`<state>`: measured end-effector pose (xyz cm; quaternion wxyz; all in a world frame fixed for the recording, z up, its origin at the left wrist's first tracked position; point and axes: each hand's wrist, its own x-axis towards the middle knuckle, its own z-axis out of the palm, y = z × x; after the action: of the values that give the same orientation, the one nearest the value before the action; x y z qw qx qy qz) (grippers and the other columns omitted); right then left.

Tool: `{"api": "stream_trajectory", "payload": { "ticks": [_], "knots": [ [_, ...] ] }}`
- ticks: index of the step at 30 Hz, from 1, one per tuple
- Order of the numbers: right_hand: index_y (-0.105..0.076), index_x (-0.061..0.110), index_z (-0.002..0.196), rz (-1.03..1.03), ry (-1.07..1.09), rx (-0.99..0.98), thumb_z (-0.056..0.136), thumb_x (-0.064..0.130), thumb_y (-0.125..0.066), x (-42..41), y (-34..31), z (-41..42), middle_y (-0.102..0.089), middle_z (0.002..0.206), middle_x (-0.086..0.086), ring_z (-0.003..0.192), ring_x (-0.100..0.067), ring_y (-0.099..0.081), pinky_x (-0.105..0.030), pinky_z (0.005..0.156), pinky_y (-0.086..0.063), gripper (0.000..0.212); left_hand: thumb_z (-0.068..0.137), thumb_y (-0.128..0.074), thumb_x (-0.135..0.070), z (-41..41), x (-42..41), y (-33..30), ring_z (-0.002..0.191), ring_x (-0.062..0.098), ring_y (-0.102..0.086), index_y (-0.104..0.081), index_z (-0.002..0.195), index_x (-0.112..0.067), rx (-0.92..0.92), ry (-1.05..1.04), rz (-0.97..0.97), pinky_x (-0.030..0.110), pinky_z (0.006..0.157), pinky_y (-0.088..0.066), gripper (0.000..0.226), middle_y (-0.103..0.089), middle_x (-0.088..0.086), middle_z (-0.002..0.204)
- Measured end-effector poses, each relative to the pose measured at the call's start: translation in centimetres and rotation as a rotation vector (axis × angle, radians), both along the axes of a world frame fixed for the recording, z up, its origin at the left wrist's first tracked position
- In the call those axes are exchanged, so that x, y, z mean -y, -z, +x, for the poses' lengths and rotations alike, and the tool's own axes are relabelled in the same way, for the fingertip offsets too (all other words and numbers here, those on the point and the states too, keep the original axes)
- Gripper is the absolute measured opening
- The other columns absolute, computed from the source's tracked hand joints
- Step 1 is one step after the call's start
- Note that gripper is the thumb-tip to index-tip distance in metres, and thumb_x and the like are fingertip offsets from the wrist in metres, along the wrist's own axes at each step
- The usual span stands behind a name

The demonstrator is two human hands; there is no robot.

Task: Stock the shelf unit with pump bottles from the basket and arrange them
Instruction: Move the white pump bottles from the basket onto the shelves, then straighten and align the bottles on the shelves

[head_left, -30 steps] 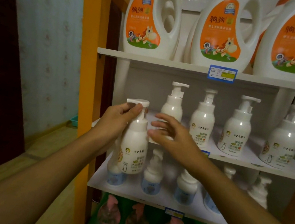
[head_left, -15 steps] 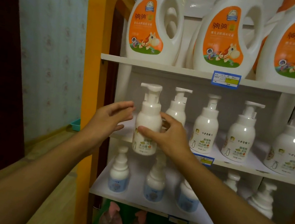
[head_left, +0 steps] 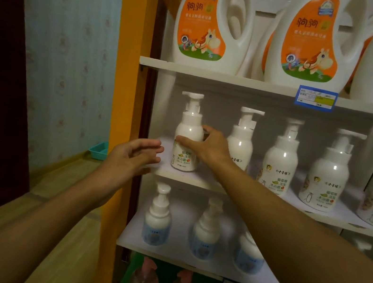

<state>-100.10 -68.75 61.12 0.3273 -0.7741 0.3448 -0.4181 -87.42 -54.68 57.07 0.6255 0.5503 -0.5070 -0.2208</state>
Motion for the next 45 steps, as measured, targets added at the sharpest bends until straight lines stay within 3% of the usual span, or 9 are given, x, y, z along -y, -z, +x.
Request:
{"api": "stream_trajectory", "payload": {
  "ticks": [8, 14, 19, 23, 26, 29, 32, 40, 45],
  "knots": [
    [-0.05, 0.018, 0.124, 0.028, 0.007, -0.034, 0.074, 0.043, -0.074, 0.8, 1.0, 0.9, -0.064, 0.119, -0.005, 0.103, -0.022, -0.063, -0.045, 0.093, -0.051, 0.061, 0.093, -0.052, -0.021, 0.2, 0.7, 0.9, 0.107, 0.005, -0.062, -0.057, 0.123, -0.024, -0.009, -0.002, 0.009, 0.026, 0.088, -0.05, 0.031, -0.065, -0.015, 0.116],
    [-0.011, 0.024, 0.149, 0.134, -0.04, 0.018, 0.084, 0.058, -0.053, -1.0, 2.0, -0.7, -0.037, 0.148, -0.002, 0.132, -0.024, -0.042, -0.045, 0.11, -0.034, 0.084, 0.094, -0.052, -0.021, 0.2, 2.3, 0.7, 0.115, 0.003, -0.053, -0.051, 0.129, -0.028, 0.019, -0.061, -0.002, 0.026, 0.093, -0.047, 0.036, -0.057, -0.014, 0.127],
    [-0.045, 0.026, 0.133, 0.128, -0.021, 0.086, 0.09, 0.052, -0.037, -1.5, 3.9, -2.3, -0.052, 0.136, -0.003, 0.122, -0.023, -0.051, -0.048, 0.105, -0.04, 0.051, 0.099, -0.033, -0.018, -0.9, 4.8, -0.8, 0.119, 0.015, -0.05, -0.045, 0.134, -0.024, -0.086, -0.031, 0.098, 0.03, 0.096, -0.042, 0.038, -0.049, -0.005, 0.135],
    [-0.056, 0.004, 0.109, 0.216, -0.048, 0.115, 0.096, 0.029, -0.037, -1.1, 3.7, -3.0, -0.064, 0.111, -0.015, 0.105, -0.029, -0.061, -0.048, 0.101, -0.045, 0.034, 0.097, -0.033, -0.014, -1.5, 5.8, -0.9, 0.107, 0.012, -0.051, -0.052, 0.109, -0.037, 0.003, 0.003, 0.15, 0.032, 0.098, -0.042, 0.033, -0.053, -0.008, 0.118],
    [-0.063, 0.008, 0.097, 0.242, -0.076, 0.097, 0.094, 0.025, -0.04, -0.9, 3.8, -2.9, -0.066, 0.109, -0.013, 0.11, -0.036, -0.059, -0.05, 0.101, -0.045, 0.029, 0.097, -0.036, -0.015, -1.1, 5.9, -0.9, 0.117, 0.017, -0.05, -0.047, 0.13, -0.028, -0.029, -0.008, 0.172, 0.037, 0.105, -0.041, 0.037, -0.051, -0.003, 0.131],
    [-0.062, 0.009, 0.096, 0.233, -0.085, 0.097, 0.091, 0.025, -0.043, -0.4, 3.9, -2.7, -0.064, 0.113, -0.02, 0.11, -0.04, -0.058, -0.054, 0.1, -0.044, 0.026, 0.098, -0.033, -0.013, -0.9, 5.8, -0.7, 0.117, 0.017, -0.051, -0.048, 0.124, -0.029, -0.048, 0.024, 0.177, 0.035, 0.103, -0.042, 0.034, -0.05, 0.001, 0.137],
    [-0.065, 0.03, 0.082, 0.242, -0.098, 0.095, 0.093, 0.027, -0.043, -0.1, 3.9, -2.6, -0.068, 0.109, -0.008, 0.109, -0.031, -0.061, -0.048, 0.1, -0.047, 0.025, 0.098, -0.032, -0.011, -1.0, 5.8, -0.8, 0.116, 0.016, -0.05, -0.049, 0.122, -0.028, -0.076, 0.033, 0.152, 0.031, 0.097, -0.043, 0.034, -0.049, 0.002, 0.138],
    [-0.062, 0.039, 0.109, 0.111, -0.132, 0.007, 0.091, 0.035, -0.043, 0.2, 4.4, -2.5, -0.066, 0.114, 0.008, 0.105, -0.015, -0.062, -0.042, 0.101, -0.046, 0.026, 0.099, -0.028, -0.016, -0.8, 5.8, -0.3, 0.116, 0.013, -0.049, -0.052, 0.094, -0.041, -0.079, 0.064, 0.135, 0.033, 0.104, -0.04, 0.035, -0.052, -0.006, 0.122],
    [-0.059, 0.035, 0.118, 0.078, -0.141, -0.027, 0.09, 0.04, -0.043, 0.3, 4.8, -2.6, -0.065, 0.118, 0.008, 0.108, -0.014, -0.061, -0.043, 0.102, -0.046, 0.032, 0.101, -0.03, -0.023, -1.0, 6.0, -0.2, 0.096, 0.003, -0.054, -0.047, 0.108, -0.035, -0.051, 0.062, 0.111, 0.029, 0.096, -0.042, 0.022, -0.054, -0.013, 0.109]
  ]
}}
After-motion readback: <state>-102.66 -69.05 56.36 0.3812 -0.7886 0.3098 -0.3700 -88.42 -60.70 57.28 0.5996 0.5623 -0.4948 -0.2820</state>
